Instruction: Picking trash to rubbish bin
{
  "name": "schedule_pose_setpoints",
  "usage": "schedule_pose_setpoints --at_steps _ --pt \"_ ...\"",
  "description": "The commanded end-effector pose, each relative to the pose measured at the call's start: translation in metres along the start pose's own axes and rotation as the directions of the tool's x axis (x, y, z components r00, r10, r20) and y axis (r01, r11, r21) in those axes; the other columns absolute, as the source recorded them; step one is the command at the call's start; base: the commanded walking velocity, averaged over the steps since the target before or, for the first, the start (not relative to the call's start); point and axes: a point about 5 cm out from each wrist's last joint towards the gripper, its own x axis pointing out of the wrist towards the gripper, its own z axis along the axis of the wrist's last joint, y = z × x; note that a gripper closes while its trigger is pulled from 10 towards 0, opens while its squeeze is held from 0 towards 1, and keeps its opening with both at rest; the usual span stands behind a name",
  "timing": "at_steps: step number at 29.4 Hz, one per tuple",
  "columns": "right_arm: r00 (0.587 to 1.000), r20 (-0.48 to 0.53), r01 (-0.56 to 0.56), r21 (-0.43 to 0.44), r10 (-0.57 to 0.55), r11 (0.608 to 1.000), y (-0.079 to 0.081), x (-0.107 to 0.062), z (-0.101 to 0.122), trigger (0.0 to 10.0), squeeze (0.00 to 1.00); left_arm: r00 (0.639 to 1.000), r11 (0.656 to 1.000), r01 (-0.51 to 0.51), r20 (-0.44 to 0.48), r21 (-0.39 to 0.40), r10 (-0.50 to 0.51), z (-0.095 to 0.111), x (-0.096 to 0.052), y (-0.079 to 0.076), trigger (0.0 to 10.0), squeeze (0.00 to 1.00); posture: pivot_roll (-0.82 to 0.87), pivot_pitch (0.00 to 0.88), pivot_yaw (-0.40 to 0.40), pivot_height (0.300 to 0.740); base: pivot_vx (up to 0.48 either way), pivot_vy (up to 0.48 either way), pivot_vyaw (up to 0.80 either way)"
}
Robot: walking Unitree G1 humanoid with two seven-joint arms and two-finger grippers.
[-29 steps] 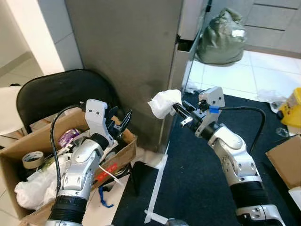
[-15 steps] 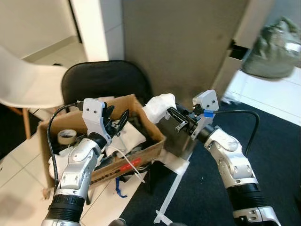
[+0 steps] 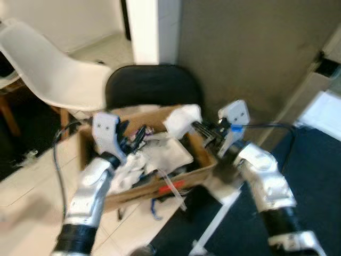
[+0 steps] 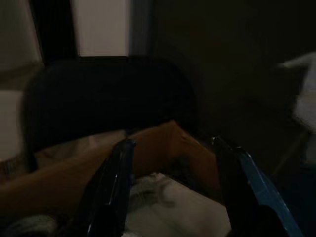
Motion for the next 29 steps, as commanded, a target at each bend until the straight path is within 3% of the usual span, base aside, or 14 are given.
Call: schedule_pose_setpoints --at_steps 1,4,9,11,12,14,15,18,29 --pt "1.0 -0.005 -0.006 -0.003 0.006 1.0 0.003 0.002 -0.001 10.0 0.0 1.0 1.0 -0.002 -0.017 0.009 0.003 -0.002 -0.003 0.001 10.0 0.0 -0.01 0.0 -0.039 0.74 0.0 0.0 0.79" --pt "0.999 -0.014 0.038 0.003 -0.038 0.999 -0.001 0.005 0.001 10.0 0.0 1.0 1.0 0.005 -0.017 0.014 -0.005 -0.001 -0.003 0.001 10.0 0.0 -0.01 0.0 -0.038 0.74 0.0 0.0 0.79" --pt "0.992 -0.041 0.117 -0.022 -0.118 0.993 -0.006 0.01 0.003 10.0 0.0 1.0 1.0 0.008 -0.017 0.017 -0.008 0.0 -0.003 0.001 10.0 0.0 -0.01 0.0 -0.036 0.74 0.0 0.0 0.0" --pt "0.98 -0.07 0.182 -0.072 -0.187 0.981 -0.011 0.014 0.004 10.0 0.0 1.0 1.0 0.007 -0.015 0.016 -0.007 0.0 -0.003 0.0 10.0 0.0 -0.01 0.0 -0.035 0.74 0.0 0.0 0.0" --pt "0.963 -0.097 0.236 -0.136 -0.25 0.962 -0.016 0.016 0.005 10.0 0.0 1.0 1.0 0.006 -0.012 0.015 -0.006 0.0 -0.003 0.0 10.0 0.0 -0.01 0.0 -0.035 0.74 0.0 0.0 0.0" --pt "0.959 -0.103 0.245 -0.158 -0.263 0.956 -0.017 0.017 0.005 10.0 0.0 1.0 1.0 0.006 -0.01 0.014 -0.006 0.0 -0.003 0.0 10.0 0.0 -0.01 0.0 -0.035 0.74 0.0 0.0 0.0" --pt "0.946 -0.12 0.265 -0.245 -0.3 0.933 -0.02 0.017 0.003 10.0 0.0 1.0 1.0 0.004 -0.007 0.013 -0.004 0.001 -0.003 0.001 10.0 0.0 -0.02 0.0 -0.034 0.74 0.0 0.0 0.0" --pt "0.931 -0.132 0.283 -0.325 -0.34 0.902 -0.023 0.016 0.001 10.0 0.0 1.0 1.0 0.003 -0.005 0.014 -0.003 0.001 -0.002 0.001 10.0 0.0 -0.02 0.0 -0.034 0.74 0.0 0.0 0.0" --pt "0.92 -0.172 0.273 -0.366 -0.353 0.89 -0.022 0.018 -0.004 10.0 0.0 1.0 1.0 0.004 0.0 0.009 -0.004 0.001 -0.002 0.0 10.0 0.0 -0.02 0.0 -0.036 0.74 0.0 0.0 0.0"
